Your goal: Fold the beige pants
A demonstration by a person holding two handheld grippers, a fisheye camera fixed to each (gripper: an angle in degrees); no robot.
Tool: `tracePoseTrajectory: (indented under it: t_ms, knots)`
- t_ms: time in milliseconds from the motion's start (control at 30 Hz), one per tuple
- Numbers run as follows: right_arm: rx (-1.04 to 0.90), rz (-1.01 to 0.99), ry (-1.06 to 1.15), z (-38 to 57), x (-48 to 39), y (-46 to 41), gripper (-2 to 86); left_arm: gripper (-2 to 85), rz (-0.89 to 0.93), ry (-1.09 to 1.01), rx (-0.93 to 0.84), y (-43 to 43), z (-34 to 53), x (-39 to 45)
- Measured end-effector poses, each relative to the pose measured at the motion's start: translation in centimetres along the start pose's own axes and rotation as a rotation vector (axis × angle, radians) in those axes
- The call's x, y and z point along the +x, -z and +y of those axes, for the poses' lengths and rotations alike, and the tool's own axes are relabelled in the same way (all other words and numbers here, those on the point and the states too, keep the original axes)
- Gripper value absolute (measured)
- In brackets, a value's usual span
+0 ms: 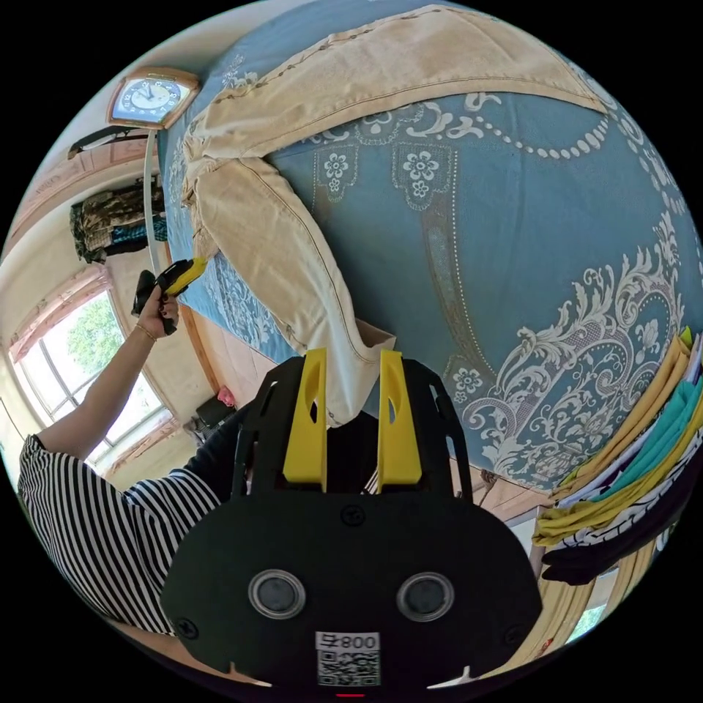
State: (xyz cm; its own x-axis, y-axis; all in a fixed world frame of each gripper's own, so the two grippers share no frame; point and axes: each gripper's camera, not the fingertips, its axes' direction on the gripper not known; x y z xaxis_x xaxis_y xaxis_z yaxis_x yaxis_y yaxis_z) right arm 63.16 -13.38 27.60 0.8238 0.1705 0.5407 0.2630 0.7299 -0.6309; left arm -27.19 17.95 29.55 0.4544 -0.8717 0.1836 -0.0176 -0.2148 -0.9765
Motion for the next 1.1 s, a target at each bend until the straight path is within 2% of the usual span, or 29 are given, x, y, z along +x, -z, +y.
tracePoseTrajectory:
  t_ms: [167,233,333,400,467,567,633,800,900,967,1067,1100]
  knots:
    - [0.036,-0.053,-0.045,0.5,3.4,-0.9,11.1,1.1,-0.121,-0.090,0.118,10.5,-1.7,1.5]
    - [0.036,-0.073,-0.078,0.8,5.4,-1.9,11.1,0.8,-0.232,-0.071,0.215,16.0,-3.0,1.5]
    - [0.014,-0.082,-0.108,0.8,7.5,-3.8,11.4,0.7,-0.408,-0.018,0.291,19.4,-4.4,1.9]
    - [0.008,-0.091,-0.112,0.5,8.5,-5.0,11.7,0.9,-0.342,-0.039,0.273,18.9,-5.1,2.3]
    - [-0.018,-0.096,-0.096,0.1,9.1,-6.4,12.2,1.6,-0.301,-0.112,0.203,16.3,-5.5,3.8]
    - [-0.080,-0.082,-0.056,-0.6,9.9,-9.0,12.9,3.9,-0.210,-0.345,-0.060,8.4,-5.6,8.5]
    - [-0.101,-0.123,-0.052,-0.9,10.6,-11.0,12.5,5.7,-0.147,-0.579,-0.259,1.1,-4.4,14.1]
    - [-0.030,-0.210,-0.007,-0.6,10.7,-13.1,12.6,8.3,-0.059,-0.992,-0.563,-11.1,-1.0,25.2]
    - [-0.003,-0.250,0.032,-0.2,10.3,-14.4,12.9,9.3,-0.176,-1.250,-0.650,-16.7,1.8,30.4]
    - [0.015,-0.294,0.035,0.1,10.4,-15.4,12.9,9.5,-0.246,-1.337,-0.695,-19.9,2.9,32.2]
    - [0.057,-0.350,0.016,0.9,11.2,-16.8,12.4,9.6,-0.513,-1.427,-0.895,-26.1,4.5,32.2]
    - [0.073,-0.389,0.000,1.3,11.8,-17.3,12.2,9.4,-0.653,-1.455,-0.956,-28.0,4.9,31.3]
